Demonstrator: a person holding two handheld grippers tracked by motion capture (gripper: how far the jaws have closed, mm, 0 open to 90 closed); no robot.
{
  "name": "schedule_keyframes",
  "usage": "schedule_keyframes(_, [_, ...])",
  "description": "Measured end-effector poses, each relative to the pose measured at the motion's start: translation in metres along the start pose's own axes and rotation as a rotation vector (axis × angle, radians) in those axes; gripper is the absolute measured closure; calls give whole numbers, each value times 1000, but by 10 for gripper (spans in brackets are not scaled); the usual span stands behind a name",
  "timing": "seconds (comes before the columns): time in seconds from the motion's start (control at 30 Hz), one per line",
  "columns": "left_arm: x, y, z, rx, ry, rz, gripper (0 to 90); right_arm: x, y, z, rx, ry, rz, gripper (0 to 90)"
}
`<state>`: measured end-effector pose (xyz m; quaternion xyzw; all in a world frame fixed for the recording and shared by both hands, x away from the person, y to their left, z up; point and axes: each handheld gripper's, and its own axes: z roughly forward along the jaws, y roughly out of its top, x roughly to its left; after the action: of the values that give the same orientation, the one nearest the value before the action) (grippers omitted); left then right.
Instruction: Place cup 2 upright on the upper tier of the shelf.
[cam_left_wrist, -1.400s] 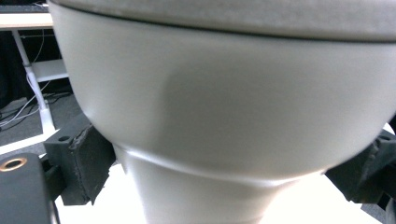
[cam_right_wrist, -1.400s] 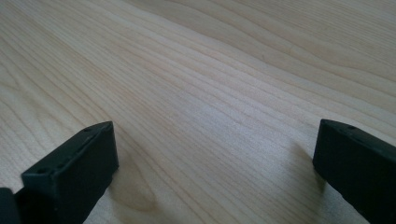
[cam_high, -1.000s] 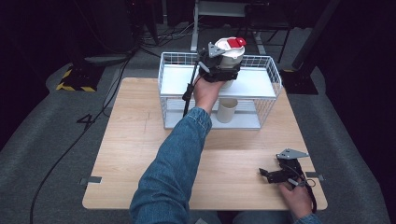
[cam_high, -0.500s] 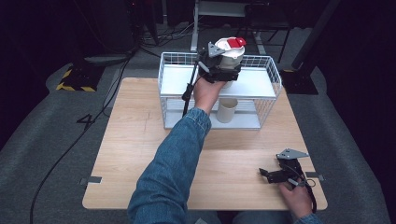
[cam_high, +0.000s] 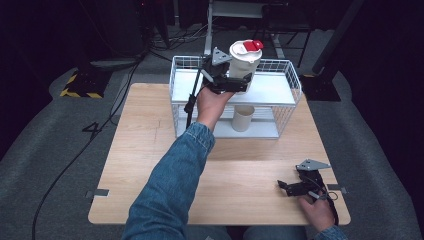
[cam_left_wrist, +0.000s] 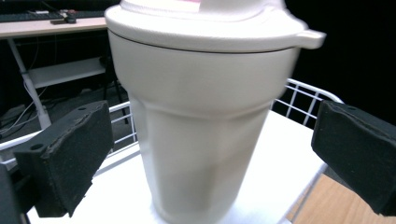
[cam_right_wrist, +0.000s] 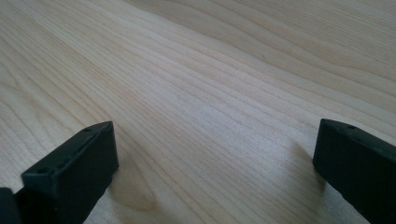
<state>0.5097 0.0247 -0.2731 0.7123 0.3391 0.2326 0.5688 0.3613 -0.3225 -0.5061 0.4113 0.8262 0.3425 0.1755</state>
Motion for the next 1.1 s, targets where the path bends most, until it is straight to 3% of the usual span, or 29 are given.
schedule_keyframes(0.23, [-2, -5, -26, -20, -7, -15, 0, 0, 0, 0, 0, 0, 0, 1])
schedule_keyframes(0.53, [-15, -13, -68, -20, 4, 25, 0, 0, 0, 0, 2, 0, -2, 1])
schedule_keyframes(0.9, [-22, -22, -102, -14, -15, 43, 0, 0, 0, 0, 3, 1, 2, 1])
schedule_keyframes(1.1, [-23, -37, -125, 11, -13, 63, 0, 0, 0, 0, 2, 0, -2, 1])
